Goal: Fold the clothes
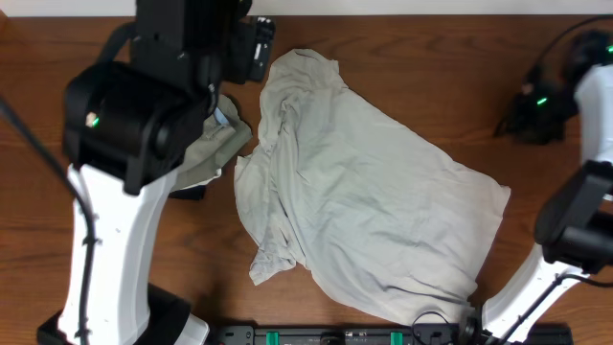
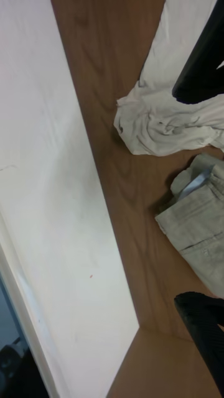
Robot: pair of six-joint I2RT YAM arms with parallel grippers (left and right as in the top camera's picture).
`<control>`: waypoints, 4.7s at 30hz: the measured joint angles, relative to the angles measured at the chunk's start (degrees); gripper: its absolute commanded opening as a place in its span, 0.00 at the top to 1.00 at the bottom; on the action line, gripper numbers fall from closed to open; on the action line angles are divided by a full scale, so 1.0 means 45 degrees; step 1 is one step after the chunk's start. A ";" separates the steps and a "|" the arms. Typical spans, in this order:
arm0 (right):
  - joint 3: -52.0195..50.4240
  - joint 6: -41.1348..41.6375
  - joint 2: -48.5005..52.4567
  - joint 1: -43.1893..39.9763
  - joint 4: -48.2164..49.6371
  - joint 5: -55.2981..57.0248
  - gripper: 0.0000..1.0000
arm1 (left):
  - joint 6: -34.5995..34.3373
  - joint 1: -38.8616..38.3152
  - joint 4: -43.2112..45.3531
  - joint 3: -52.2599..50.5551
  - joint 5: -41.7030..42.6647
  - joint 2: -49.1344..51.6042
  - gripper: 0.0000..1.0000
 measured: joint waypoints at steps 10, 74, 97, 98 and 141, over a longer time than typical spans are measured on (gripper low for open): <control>-0.3832 0.0976 0.0015 0.0903 0.2511 0.0631 0.93 | -0.0185 0.0000 -0.0311 0.0000 0.0000 -0.0155 0.02; -0.5382 0.5265 0.0204 -0.0792 1.0584 0.3662 0.96 | -0.0758 0.0000 -0.0355 0.0000 0.0000 -0.0155 0.02; 0.3599 0.3152 0.1807 -0.4342 0.2278 -0.1428 0.66 | -0.1506 0.0000 -0.2346 0.0000 0.0913 0.0325 0.05; 0.3599 0.2963 0.1642 -0.4303 0.1855 -0.1676 0.65 | -0.1535 0.0000 -0.2531 0.0000 0.1156 0.0544 0.07; -0.2273 0.5270 -0.6246 0.1122 0.0903 0.4415 0.91 | -0.1768 0.0593 -0.4488 -0.0019 0.3206 0.2783 0.20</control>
